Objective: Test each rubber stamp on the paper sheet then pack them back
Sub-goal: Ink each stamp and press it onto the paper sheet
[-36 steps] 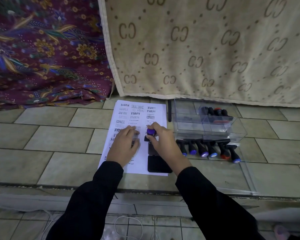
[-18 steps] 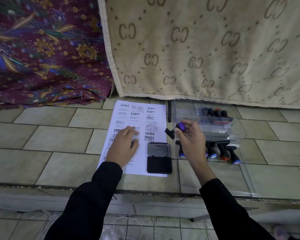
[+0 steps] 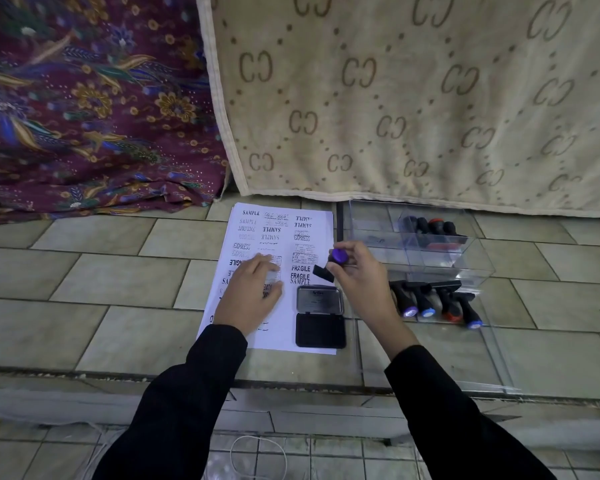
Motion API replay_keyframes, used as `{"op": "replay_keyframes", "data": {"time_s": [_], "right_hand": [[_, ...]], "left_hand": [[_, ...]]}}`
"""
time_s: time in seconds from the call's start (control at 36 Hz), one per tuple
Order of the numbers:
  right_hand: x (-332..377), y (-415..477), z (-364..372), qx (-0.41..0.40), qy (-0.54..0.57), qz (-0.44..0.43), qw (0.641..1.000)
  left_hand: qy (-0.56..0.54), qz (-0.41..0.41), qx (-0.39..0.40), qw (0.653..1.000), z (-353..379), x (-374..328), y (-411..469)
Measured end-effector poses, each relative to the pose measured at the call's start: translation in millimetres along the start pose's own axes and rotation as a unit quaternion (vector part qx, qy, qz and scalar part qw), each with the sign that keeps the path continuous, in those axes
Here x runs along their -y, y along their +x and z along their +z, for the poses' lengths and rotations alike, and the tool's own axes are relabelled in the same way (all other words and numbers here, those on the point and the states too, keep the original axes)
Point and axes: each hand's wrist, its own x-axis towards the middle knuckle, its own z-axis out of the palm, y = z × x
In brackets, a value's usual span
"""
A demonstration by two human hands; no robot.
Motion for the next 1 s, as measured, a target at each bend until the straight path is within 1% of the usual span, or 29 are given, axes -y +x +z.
{"op": "replay_keyframes", "data": {"time_s": [0.08,0.14,0.31,0.39,0.47,0.58,0.64,0.69,0.81,0.92,1.0], "right_hand": [[2,4,5,0.020,-0.052,-0.015,0.998],[4,3,6,0.029,-0.061,-0.019,0.998],[9,-15,-3,-0.010,-0.010,-0.038,0.999],[7,-34,-9,0.007,0.012,-0.049,0.999],[2,-51,-10,0.016,0.003,-0.057,0.998],[0,-61,-9,0.016,0.001,-0.049,0.999],[1,-63,-8,0.017,-0.005,-0.055,0.998],[3,-64,-8,0.017,-0.007,-0.060,0.998],[2,-65,-7,0.022,-0.010,-0.068,0.997],[0,-66,-7,0.030,-0.017,-0.073,0.997],[-2,-67,-7,0.028,-0.016,-0.075,0.997]], "left_hand": [[0.001,-0.002,0.000,1.000,0,0,0],[-0.001,-0.006,0.002,1.000,1,1,0],[-0.002,-0.014,0.003,1.000,3,3,0],[0.013,0.001,0.008,1.000,3,3,0],[0.016,0.018,-0.004,1.000,1,2,-1],[0.110,0.037,-0.063,0.991,-4,-4,-4],[0.126,0.045,-0.059,0.989,-5,-7,-6],[0.097,0.033,-0.049,0.993,-6,-7,-6],[0.030,-0.033,-0.046,0.998,-11,-7,-3],[0.009,-0.068,0.018,0.998,-21,-8,4],[-0.032,-0.085,0.053,0.994,-30,-7,4]]}}
